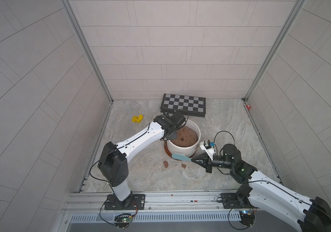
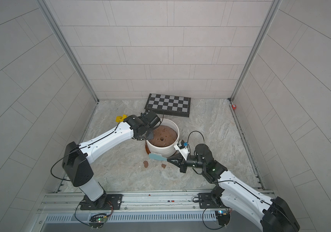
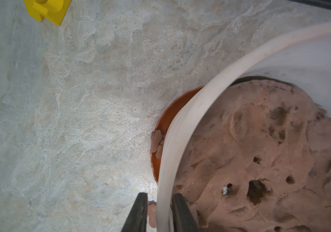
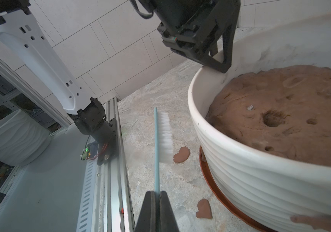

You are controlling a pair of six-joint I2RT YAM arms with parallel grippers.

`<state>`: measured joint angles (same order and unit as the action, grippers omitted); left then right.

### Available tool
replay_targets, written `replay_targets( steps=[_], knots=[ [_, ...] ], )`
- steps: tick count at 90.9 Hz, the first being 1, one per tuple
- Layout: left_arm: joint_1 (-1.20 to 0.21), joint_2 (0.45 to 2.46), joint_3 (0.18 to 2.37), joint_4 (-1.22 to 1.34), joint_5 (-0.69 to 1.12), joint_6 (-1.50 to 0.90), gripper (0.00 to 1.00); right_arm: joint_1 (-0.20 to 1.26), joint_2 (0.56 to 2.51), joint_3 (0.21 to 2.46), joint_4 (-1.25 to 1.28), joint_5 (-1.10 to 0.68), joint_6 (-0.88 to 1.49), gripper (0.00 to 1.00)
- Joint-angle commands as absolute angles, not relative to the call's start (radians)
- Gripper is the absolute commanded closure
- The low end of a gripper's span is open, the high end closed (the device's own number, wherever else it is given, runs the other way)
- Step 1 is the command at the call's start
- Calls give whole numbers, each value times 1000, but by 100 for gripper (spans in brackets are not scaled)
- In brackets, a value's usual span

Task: Scrub the dried mud off the ceramic pot
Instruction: Rotate the pot on the tray.

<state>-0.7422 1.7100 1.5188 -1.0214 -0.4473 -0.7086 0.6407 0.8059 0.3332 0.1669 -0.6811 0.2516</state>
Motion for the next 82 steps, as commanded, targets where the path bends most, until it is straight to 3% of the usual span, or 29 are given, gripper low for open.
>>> replay_targets(
  steps=[1, 27, 53, 74, 82],
  knots=[
    [-747, 1729, 1506, -1035, -472, -711, 81, 637, 802, 336, 197, -695, 259, 100],
    [-746, 1763, 1539, -1038, -481, -636, 100, 637, 808, 350, 193, -697, 258, 100],
    [-707, 1755, 1524, -938, -432, -363, 100, 637, 802, 376, 148, -703, 242, 100],
    [-617, 1785, 1548, -912, -198, -50, 100, 637, 820, 390, 145, -718, 233, 100],
    [-607, 1801, 1556, -903, -185, 66, 100, 637, 826, 399, 135, -719, 223, 100]
  ],
)
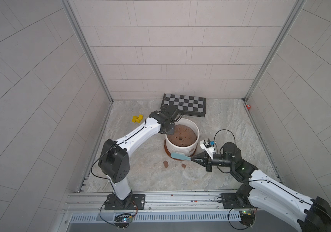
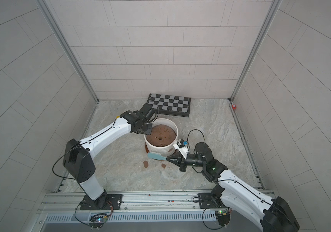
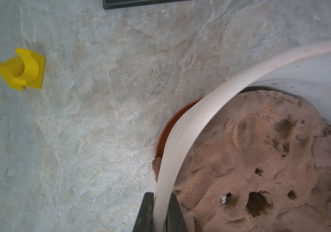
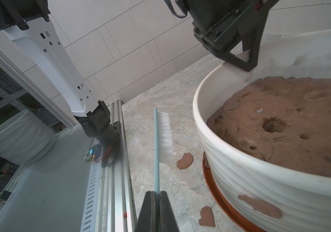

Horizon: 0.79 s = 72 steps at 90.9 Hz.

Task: Scrub the dried mud off the ceramic pot
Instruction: Rotate the pot on the tray.

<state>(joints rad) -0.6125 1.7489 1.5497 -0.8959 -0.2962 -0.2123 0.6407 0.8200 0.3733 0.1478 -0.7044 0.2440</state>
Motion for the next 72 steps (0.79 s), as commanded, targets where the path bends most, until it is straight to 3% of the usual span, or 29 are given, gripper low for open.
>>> replay_targets(
  steps=[1, 34, 72],
  knots=[
    [-605, 1803, 1557, -903, -185, 77, 100, 637, 827, 402, 133, -718, 221, 100],
    [-537, 1897, 1660, -934, -33, 366, 100, 640, 859, 464, 5, -671, 147, 100],
    [-530, 1941, 1706, -958, 12, 399, 100, 641, 868, 475, -59, -508, 97, 100]
  ],
)
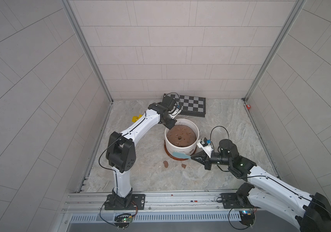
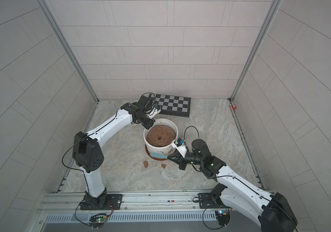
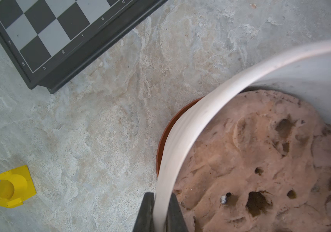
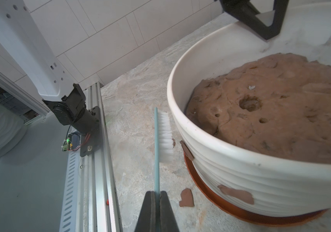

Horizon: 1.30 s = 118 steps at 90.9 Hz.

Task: Scrub the dried mud off the ceramic pot
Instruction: Brush off the soil from the pot.

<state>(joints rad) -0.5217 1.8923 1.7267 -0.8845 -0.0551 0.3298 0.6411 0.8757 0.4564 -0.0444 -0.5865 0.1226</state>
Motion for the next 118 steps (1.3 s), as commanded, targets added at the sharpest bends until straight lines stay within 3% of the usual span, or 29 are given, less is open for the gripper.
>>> replay_targets(
  steps=[1, 32, 70, 92, 118],
  knots=[
    [-531, 1941, 1704, -958, 11, 400, 100, 641, 868, 474, -59, -505, 97, 100],
    [-531, 1935, 1701, -957, 25, 402, 100, 643, 894, 437, -75, -410, 136, 100],
    [-531, 1949, 1715, -966, 22, 406, 100, 680, 921, 373, -45, -446, 162, 100],
    [-529, 1975, 1728, -978, 20, 422, 100, 724, 827, 350, 66, -647, 184, 100],
    [-523, 2028, 1814, -1015, 35, 512, 100, 724, 836, 386, 70, -675, 177, 100]
  ],
)
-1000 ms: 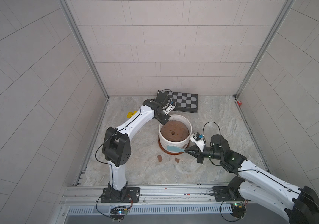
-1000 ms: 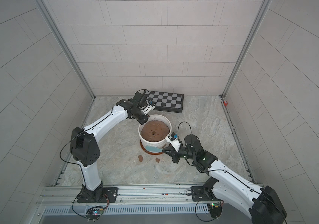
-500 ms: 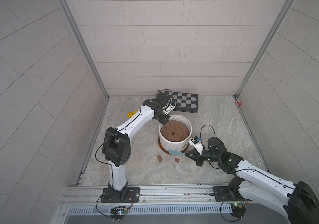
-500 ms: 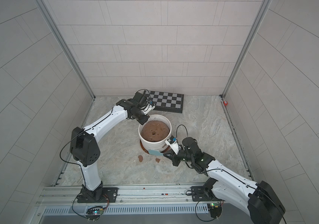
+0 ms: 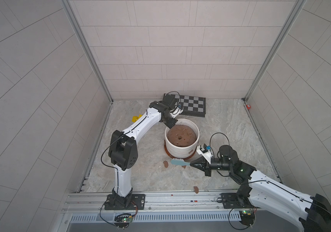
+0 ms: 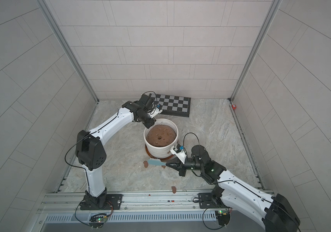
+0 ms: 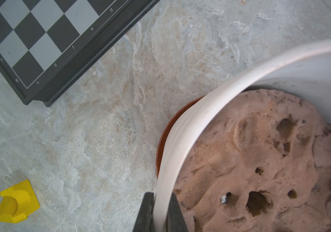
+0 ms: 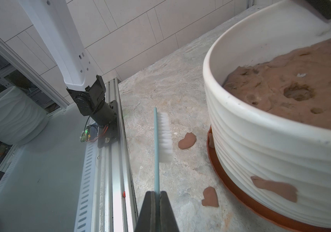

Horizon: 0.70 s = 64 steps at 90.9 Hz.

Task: Scrub the dried mud off the ceramic pot
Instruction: Brush off the soil from the pot, then rotate the pot on the tray.

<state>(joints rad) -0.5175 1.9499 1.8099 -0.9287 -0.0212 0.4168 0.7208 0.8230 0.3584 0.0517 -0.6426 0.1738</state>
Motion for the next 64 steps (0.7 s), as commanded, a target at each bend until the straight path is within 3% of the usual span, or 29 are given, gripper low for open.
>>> replay_targets(
  steps=[1, 20, 40, 64],
  knots=[
    [-524, 2029, 1817, -1015, 35, 515, 100, 724, 838, 387, 70, -675, 177, 100],
    [-523, 2046, 1869, -1022, 34, 541, 95, 724, 861, 416, 60, -663, 164, 100],
    [-523, 2026, 1910, -1060, 37, 509, 76, 724, 875, 419, 75, -655, 163, 100],
    [-524, 1988, 2048, -1153, 11, 341, 47, 723, 864, 418, 74, -652, 165, 100]
  ],
)
